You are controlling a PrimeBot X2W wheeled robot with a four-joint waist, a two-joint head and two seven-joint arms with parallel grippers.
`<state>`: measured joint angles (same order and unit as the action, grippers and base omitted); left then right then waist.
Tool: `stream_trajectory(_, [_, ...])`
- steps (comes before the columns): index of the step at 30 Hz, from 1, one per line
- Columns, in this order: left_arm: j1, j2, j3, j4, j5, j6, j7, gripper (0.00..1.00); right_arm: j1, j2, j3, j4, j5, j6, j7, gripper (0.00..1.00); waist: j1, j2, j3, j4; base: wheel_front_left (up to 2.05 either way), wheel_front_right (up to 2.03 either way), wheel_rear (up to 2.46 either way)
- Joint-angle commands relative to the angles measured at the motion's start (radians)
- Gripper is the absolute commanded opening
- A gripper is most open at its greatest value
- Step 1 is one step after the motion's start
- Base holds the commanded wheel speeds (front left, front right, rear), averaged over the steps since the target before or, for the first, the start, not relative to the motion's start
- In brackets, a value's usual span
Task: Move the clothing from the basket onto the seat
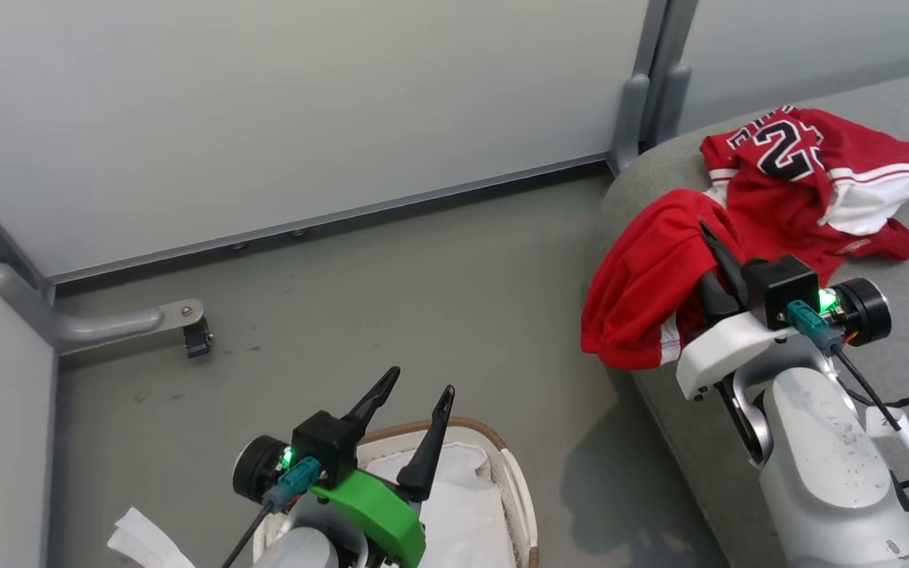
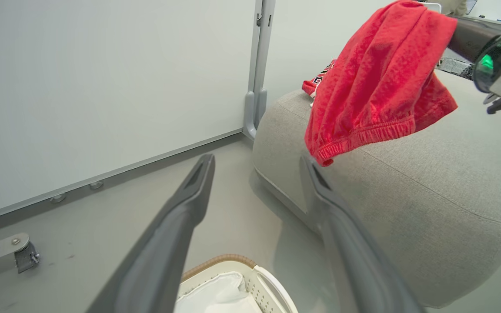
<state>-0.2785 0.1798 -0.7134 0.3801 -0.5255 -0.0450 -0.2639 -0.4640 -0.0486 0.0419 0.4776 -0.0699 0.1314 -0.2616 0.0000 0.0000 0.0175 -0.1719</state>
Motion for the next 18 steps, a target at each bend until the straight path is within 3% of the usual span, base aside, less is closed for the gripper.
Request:
stream_trajectory(1, [0.0,0.0,0.006,-0.005,0.015,-0.004,0.0,1.0,-0.007,-0.003,-0.008,-0.009,-0.007,-0.001,-0.005,0.0,0.0,0.0,0.042,-0.079,0.0,0.0,0.0])
stream_trajectory(9, [-0.046,-0.006,0.018,-0.004,0.069,-0.015,0.0,1.0,-0.013,-0.002,-0.051,-0.042,-0.011,-0.001,-0.005,0.0,0.0,0.0,0.121,-0.233,0.0,0.0,0.0])
stream_trajectory(18, [-0.073,-0.024,0.017,0.003,0.085,-0.027,-0.001,1.0,0.006,-0.002,-0.068,-0.05,0.001,-0.001,-0.005,0.0,0.0,0.0,0.153,-0.283,0.0,0.0,0.0])
